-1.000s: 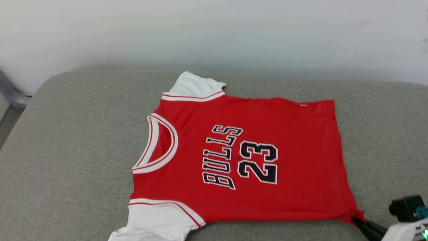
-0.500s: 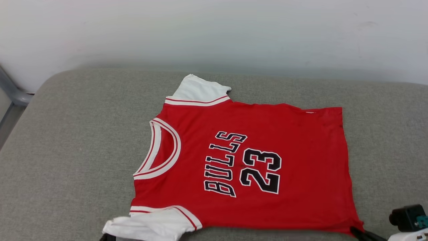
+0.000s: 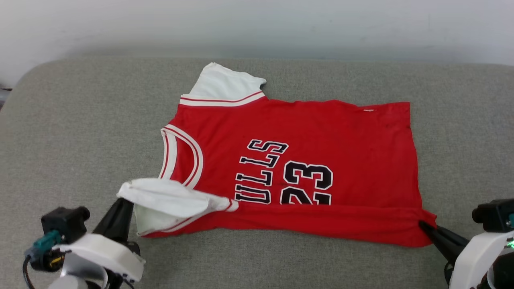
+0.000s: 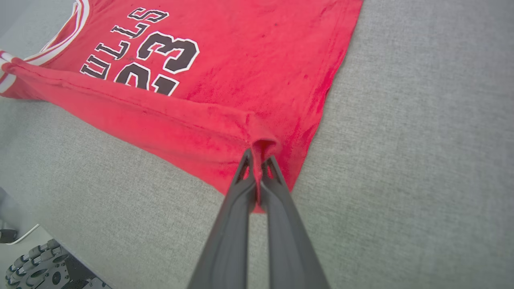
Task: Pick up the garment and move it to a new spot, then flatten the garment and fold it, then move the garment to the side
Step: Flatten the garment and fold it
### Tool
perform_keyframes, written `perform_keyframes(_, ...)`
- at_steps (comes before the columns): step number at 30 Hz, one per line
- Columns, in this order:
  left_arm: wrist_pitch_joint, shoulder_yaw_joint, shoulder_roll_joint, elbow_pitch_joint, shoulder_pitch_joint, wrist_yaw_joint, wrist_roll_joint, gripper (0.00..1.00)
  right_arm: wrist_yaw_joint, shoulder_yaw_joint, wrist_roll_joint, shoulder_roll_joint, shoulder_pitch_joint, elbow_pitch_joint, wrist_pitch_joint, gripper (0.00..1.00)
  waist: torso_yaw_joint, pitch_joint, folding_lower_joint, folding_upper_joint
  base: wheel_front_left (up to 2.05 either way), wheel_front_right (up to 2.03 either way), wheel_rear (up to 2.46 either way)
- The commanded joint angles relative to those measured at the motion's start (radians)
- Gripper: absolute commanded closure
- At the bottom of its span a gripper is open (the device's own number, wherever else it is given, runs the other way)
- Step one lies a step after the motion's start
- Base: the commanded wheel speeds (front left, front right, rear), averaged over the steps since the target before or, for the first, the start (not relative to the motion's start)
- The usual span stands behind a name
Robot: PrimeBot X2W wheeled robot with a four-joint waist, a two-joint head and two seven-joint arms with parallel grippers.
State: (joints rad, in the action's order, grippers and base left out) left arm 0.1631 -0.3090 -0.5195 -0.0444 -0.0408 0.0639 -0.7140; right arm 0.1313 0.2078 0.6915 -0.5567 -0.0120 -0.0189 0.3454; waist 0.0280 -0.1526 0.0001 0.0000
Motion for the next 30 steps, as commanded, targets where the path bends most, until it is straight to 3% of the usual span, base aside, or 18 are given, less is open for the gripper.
perform_keyframes(1,-0.002,0.002,-0.003,-0.01,-0.037,-0.006,0.006,1.0,-0.001,0.003,0.002,0.006,0.021,0.001,0.003,1.0,-0.009,-0.032,-0.0001,0.0,0.0,0.0,0.0)
perform_keyframes(7,-0.024,-0.009,-0.012,-0.108,-0.196,-0.054,0.019,1.0,-0.001,0.018,-0.001,0.011,0.105,0.029,0.005,1.0,-0.031,-0.111,-0.0001,0.0,0.0,0.0,0.0)
perform_keyframes(17,-0.017,-0.048,0.023,-0.304,-0.364,-0.116,0.028,1.0,-0.001,0.037,-0.017,0.017,0.196,0.087,-0.012,1.0,-0.051,-0.214,-0.0001,0.0,0.0,0.0,0.0)
perform_keyframes(28,0.026,-0.089,0.068,-0.534,-0.447,-0.164,0.026,1.0,-0.001,0.069,-0.016,0.023,0.218,0.123,0.0,1.0,-0.055,-0.228,-0.0001,0.0,0.0,0.0,0.0)
perform_keyframes(29,0.03,-0.091,0.068,-0.548,-0.454,-0.166,0.026,0.78,-0.001,0.068,-0.012,0.023,0.216,0.124,0.004,1.0,-0.053,-0.222,-0.0001,0.0,0.0,0.0,0.0)
perform_keyframes(30,0.033,-0.095,0.07,-0.561,-0.458,-0.169,0.025,0.39,-0.001,0.064,-0.008,0.023,0.214,0.123,0.002,1.0,-0.05,-0.214,-0.0001,0.0,0.0,0.0,0.0)
